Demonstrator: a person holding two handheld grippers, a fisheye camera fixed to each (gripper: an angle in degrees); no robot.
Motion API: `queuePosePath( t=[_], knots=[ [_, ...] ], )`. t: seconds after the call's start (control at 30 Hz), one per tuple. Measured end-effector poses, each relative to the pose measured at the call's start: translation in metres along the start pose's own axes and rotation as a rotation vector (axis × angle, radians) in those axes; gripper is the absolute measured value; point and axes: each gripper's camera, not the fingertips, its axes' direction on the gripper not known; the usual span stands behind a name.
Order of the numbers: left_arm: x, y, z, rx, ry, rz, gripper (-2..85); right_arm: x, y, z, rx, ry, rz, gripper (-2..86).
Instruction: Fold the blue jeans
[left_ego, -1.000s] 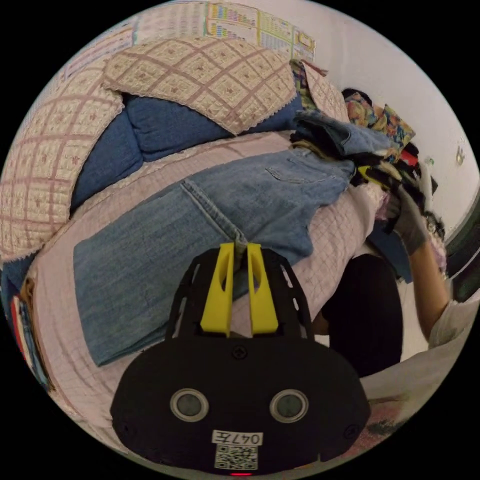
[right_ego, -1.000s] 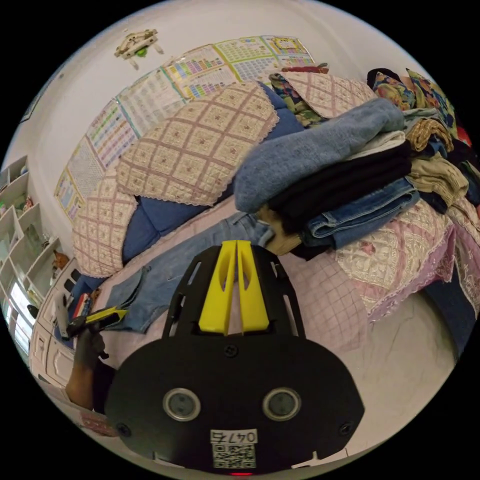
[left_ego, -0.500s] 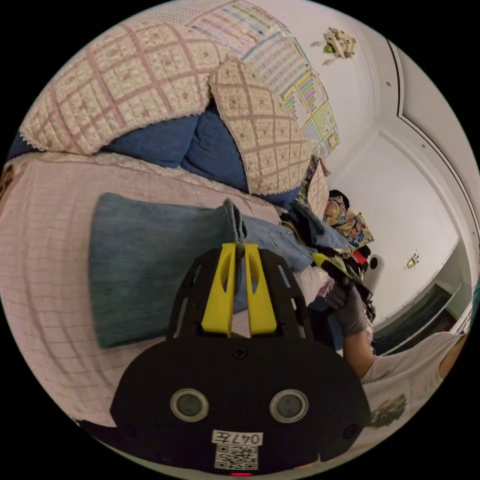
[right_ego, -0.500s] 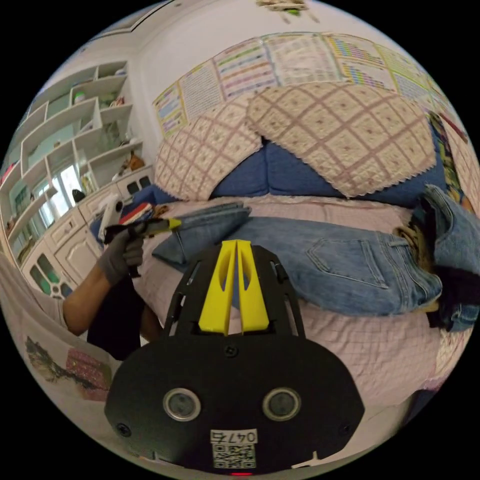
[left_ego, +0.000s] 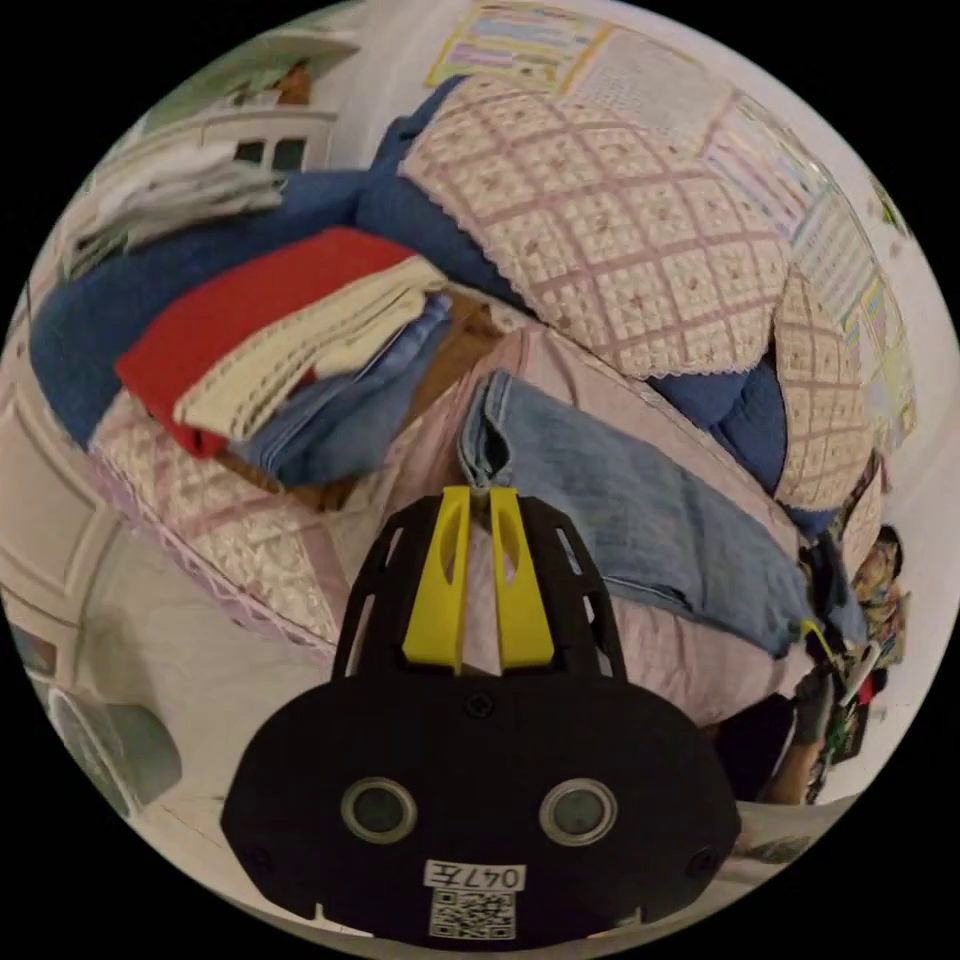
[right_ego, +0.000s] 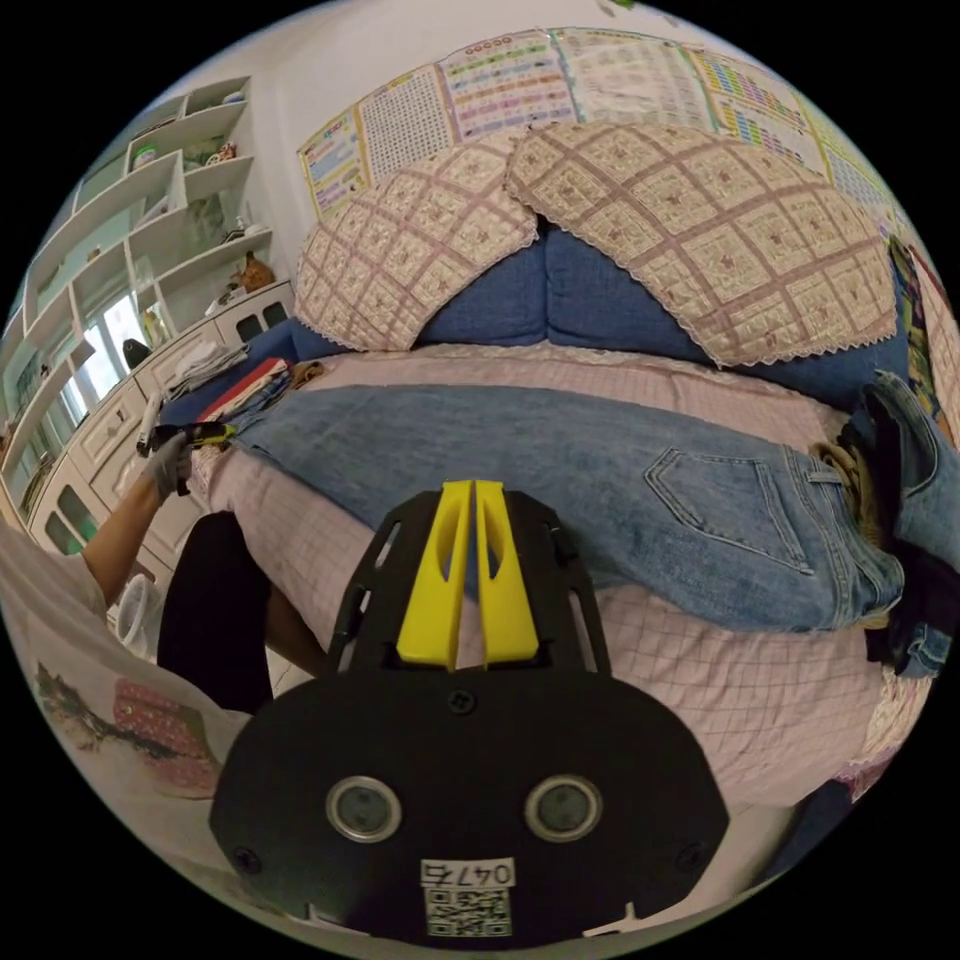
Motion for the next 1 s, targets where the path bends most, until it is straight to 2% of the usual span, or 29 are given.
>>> queuePosePath(
  t=[0.1,0.23,0.33,0.43,0.5,0.57,0.67,0.73,0.83,0.93,1.0],
  knots=[
    [-0.046,-0.004,0.023,-0.041,0.043,-0.050,2.8,-0.006,-0.012,0.011,-0.043,0.029,-0.048,-0.5],
    [-0.079,-0.013,0.028,-0.021,0.050,-0.049,3.5,0.005,-0.025,0.010,-0.051,0.172,-0.040,1.7],
    [-0.105,-0.021,0.036,-0.030,0.065,-0.060,4.7,0.047,-0.023,-0.012,0.043,0.259,0.147,3.7],
    [-0.136,-0.027,0.045,-0.017,0.163,-0.090,9.0,0.110,-0.001,-0.044,0.178,0.198,0.440,6.5],
    [-0.158,-0.036,0.059,-0.042,0.283,-0.128,9.0,0.144,0.018,-0.059,0.258,0.176,0.595,8.3],
    [-0.168,-0.043,0.065,-0.038,0.273,-0.119,6.7,0.177,0.035,-0.066,0.300,0.232,0.746,9.6],
    [-0.177,-0.054,0.069,-0.029,0.213,-0.101,4.2,0.211,0.029,-0.052,0.302,0.235,0.807,10.3],
    [-0.177,-0.061,0.066,-0.001,0.199,-0.082,4.0,0.229,0.016,-0.035,0.270,0.238,0.820,10.0],
    [-0.164,-0.076,0.055,0.053,0.128,0.007,3.7,0.248,-0.015,0.000,0.173,0.195,0.771,3.4],
    [-0.142,-0.094,0.043,0.121,0.072,0.141,3.2,0.220,-0.067,0.014,0.052,0.375,0.539,0.5],
    [-0.127,-0.117,0.036,0.180,0.114,0.200,2.8,0.194,-0.103,0.023,0.024,0.467,0.374,-0.1]
  ],
)
